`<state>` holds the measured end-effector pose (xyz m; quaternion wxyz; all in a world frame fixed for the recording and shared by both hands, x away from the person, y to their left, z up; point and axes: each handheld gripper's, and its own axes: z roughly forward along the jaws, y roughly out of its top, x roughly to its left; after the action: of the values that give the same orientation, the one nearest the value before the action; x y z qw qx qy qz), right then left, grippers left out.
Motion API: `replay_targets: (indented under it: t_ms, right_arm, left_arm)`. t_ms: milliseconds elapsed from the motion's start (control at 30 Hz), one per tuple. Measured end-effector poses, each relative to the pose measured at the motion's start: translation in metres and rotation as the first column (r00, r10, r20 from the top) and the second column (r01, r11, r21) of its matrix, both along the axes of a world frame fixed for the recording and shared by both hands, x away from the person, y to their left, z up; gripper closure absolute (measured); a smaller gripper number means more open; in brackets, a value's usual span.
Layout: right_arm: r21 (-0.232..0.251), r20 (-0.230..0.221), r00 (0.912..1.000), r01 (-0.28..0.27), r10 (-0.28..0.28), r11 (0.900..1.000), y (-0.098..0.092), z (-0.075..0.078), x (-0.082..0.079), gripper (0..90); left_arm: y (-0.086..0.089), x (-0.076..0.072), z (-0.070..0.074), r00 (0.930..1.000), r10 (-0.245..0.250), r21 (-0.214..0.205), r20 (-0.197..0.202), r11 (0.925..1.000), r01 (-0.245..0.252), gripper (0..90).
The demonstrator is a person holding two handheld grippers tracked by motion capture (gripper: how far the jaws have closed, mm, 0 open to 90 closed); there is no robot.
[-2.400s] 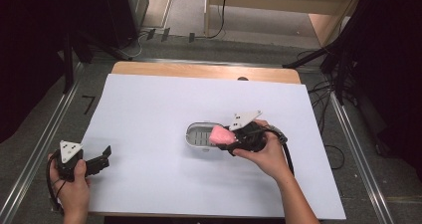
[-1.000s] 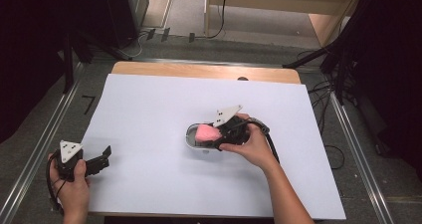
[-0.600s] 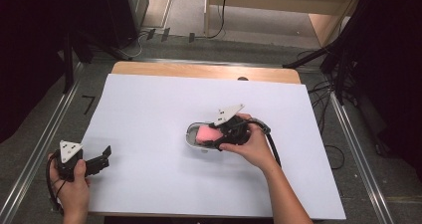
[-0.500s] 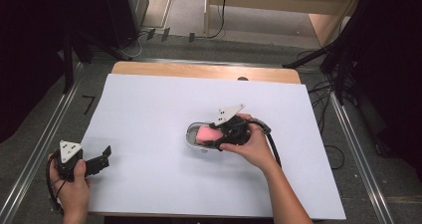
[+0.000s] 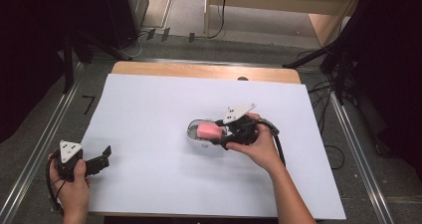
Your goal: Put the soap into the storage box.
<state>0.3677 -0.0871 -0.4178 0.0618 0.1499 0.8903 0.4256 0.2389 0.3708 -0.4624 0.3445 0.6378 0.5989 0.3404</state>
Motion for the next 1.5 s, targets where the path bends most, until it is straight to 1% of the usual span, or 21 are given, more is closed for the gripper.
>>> replay_targets:
  t_ms: [167,233,267,367,400,500,600,833,933,967,1000,1033,1067,1100,1167,1233,1300,1367,1400,1433,1500]
  right_arm:
    - [0.012,-0.014,0.9993,0.034,-0.034,0.9994,-0.011,-0.002,-0.002,32.9]
    - [0.021,-0.009,0.9987,0.05,-0.05,0.9985,-0.017,-0.004,-0.002,32.5]
    - [0.026,-0.016,0.9977,0.066,-0.066,0.9975,-0.02,-0.004,-0.003,32.5]
    - [0.041,-0.023,0.9968,0.077,-0.076,0.9962,-0.027,-0.007,-0.003,32.5]
    - [0.039,-0.036,0.9951,0.094,-0.092,0.9948,-0.032,-0.007,-0.004,32.0]
    - [0.048,-0.032,0.9941,0.105,-0.104,0.9933,-0.036,-0.008,-0.005,31.6]
    - [0.054,-0.034,0.9906,0.134,-0.132,0.9895,-0.044,-0.01,-0.007,28.9]
    - [0.047,-0.036,0.9837,0.178,-0.176,0.983,-0.055,-0.016,-0.012,23.8]
    - [0.038,-0.033,0.9779,0.207,-0.206,0.9775,-0.06,-0.019,-0.015,22.2]
    - [0.035,-0.032,0.9747,0.222,-0.221,0.9743,-0.062,-0.02,-0.017,21.9]
    - [0.034,-0.029,0.9691,0.246,-0.245,0.9687,-0.066,-0.022,-0.02,21.8]
    - [0.034,-0.029,0.9691,0.246,-0.245,0.9687,-0.066,-0.022,-0.02,21.8]
    - [0.033,-0.02,0.9613,0.275,-0.275,0.9608,-0.071,-0.025,-0.024,21.1]
    - [0.033,-0.02,0.9613,0.275,-0.275,0.9608,-0.071,-0.025,-0.024,21.1]
    - [0.031,-0.023,0.957,0.29,-0.289,0.9565,-0.075,-0.026,-0.026,17.9]
    - [0.028,-0.015,0.9471,0.321,-0.321,0.9467,-0.08,-0.029,-0.029,13.8]
    - [0.027,-0.018,0.9394,0.343,-0.342,0.939,-0.085,-0.03,-0.031,13.0]
    - [0.035,-0.024,0.936,0.352,-0.351,0.9354,-0.09,-0.032,-0.032,10.0]
    - [0.034,-0.018,0.9292,0.369,-0.369,0.9287,-0.093,-0.032,-0.034,8.0]
    - [0.035,-0.017,0.9259,0.378,-0.377,0.9252,-0.095,-0.033,-0.035,7.2]
    - [0.045,-0.015,0.9151,0.403,-0.403,0.914,-0.1,-0.034,-0.038,4.3]
  left_arm:
    - [0.0,0.0,0.0,1.0,0.001,0.001,0.001,1.0,-0.001,4.3]
    - [0.0,0.0,0.0,1.0,-0.001,0.002,0.0,1.0,0.001,4.3]
    - [0.0,0.0,0.0,1.0,0.0,0.004,-0.001,1.0,0.0,4.3]
    - [0.0,0.0,0.0,1.0,0.0,0.004,-0.001,1.0,0.0,4.3]
    - [0.0,0.0,0.0,1.0,0.0,0.005,-0.002,1.0,0.0,4.3]
    - [0.0,0.0,0.0,1.0,0.0,0.006,-0.001,1.0,0.0,4.3]
    - [-0.001,0.0,0.0,1.0,0.0,0.007,-0.002,1.0,0.0,4.3]
    - [-0.001,0.0,0.0,1.0,-0.002,0.007,-0.001,1.0,0.002,4.3]
    - [-0.001,0.0,0.0,1.0,-0.001,0.008,0.0,1.0,0.001,4.3]
    - [-0.001,0.0,0.0,1.0,0.0,0.008,0.0,1.0,0.0,4.3]
    - [-0.001,0.0,0.0,1.0,-0.001,0.008,0.0,1.0,0.001,4.3]
    - [-0.001,0.0,0.0,1.0,0.001,0.009,-0.002,1.0,-0.001,4.3]
    - [-0.001,0.0,0.0,1.0,-0.001,0.01,-0.001,1.0,0.001,4.3]
    - [-0.001,0.0,0.0,1.0,-0.001,0.01,-0.001,1.0,0.001,4.3]
    - [-0.001,0.0,0.0,1.0,-0.001,0.011,-0.004,0.9999,0.001,4.3]
    - [-0.001,0.0,0.0,1.0,-0.001,0.012,-0.003,0.9999,0.001,4.3]
    - [-0.001,0.0,0.0,1.0,-0.001,0.013,-0.002,0.9999,0.001,4.3]
    - [-0.001,0.0,0.0,1.0,-0.001,0.013,-0.002,0.9999,0.001,4.3]
    - [-0.001,0.0,0.0,1.0,-0.001,0.013,-0.001,0.9999,0.001,4.3]
    - [-0.001,0.0,0.0,1.0,-0.002,0.014,-0.001,0.9999,0.002,4.3]
    - [-0.001,0.0,0.0,1.0,-0.002,0.014,-0.001,0.9999,0.002,4.3]
